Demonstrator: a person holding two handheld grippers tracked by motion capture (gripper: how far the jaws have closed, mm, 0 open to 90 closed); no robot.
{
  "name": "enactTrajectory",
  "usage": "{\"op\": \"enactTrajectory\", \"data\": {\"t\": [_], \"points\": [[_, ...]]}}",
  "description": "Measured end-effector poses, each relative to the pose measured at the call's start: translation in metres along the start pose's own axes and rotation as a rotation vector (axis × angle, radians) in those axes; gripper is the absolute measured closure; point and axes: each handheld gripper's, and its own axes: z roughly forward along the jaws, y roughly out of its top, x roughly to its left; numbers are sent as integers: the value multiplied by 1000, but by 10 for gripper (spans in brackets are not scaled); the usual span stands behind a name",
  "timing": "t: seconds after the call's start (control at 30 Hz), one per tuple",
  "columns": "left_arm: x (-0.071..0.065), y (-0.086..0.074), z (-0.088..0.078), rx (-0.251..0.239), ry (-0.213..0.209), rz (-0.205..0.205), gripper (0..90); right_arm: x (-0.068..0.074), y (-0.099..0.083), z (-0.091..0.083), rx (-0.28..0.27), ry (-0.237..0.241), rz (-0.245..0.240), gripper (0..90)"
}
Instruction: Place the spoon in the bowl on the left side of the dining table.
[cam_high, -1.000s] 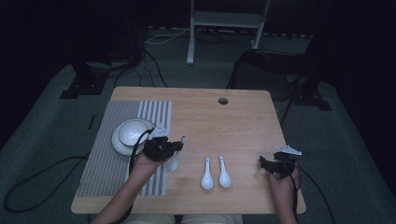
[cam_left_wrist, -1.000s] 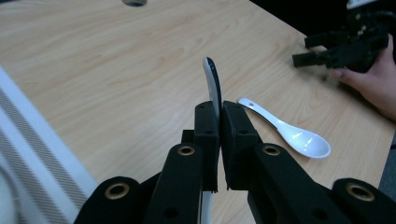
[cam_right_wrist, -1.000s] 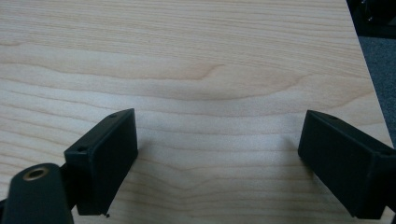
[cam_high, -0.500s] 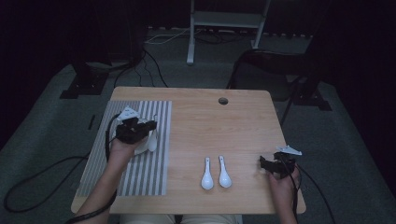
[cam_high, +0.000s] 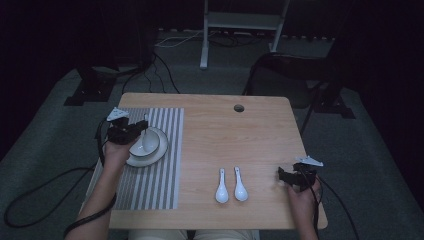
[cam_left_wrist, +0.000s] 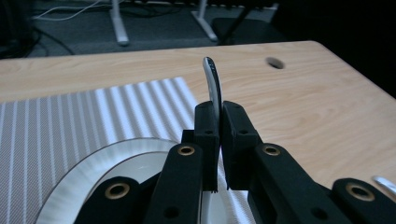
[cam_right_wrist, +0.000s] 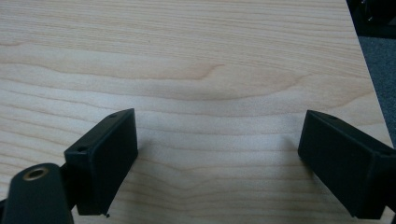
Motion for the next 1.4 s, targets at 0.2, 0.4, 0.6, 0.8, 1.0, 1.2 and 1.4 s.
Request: {"op": "enactTrajectory", "data": {"t": [0.2,0.4,0.6,0.8,1.0,1.2,1.4], "points": [[16,-18,18,32,9,-51,855,0,0,0,0,0,0,112],[26,-24,27,51,7,-89,855,0,0,0,0,0,0,112],[37,-26,32,63,13,-105,854,0,0,0,0,0,0,112],[47,-26,36,93,55,-122,852,0,0,0,0,0,0,112],[53,-26,36,107,91,-148,842,0,0,0,-1,0,-1,112],[57,-34,40,129,122,-152,831,0,0,0,0,0,0,112],[52,-37,37,122,141,-141,782,0,0,0,0,0,0,112]]}}
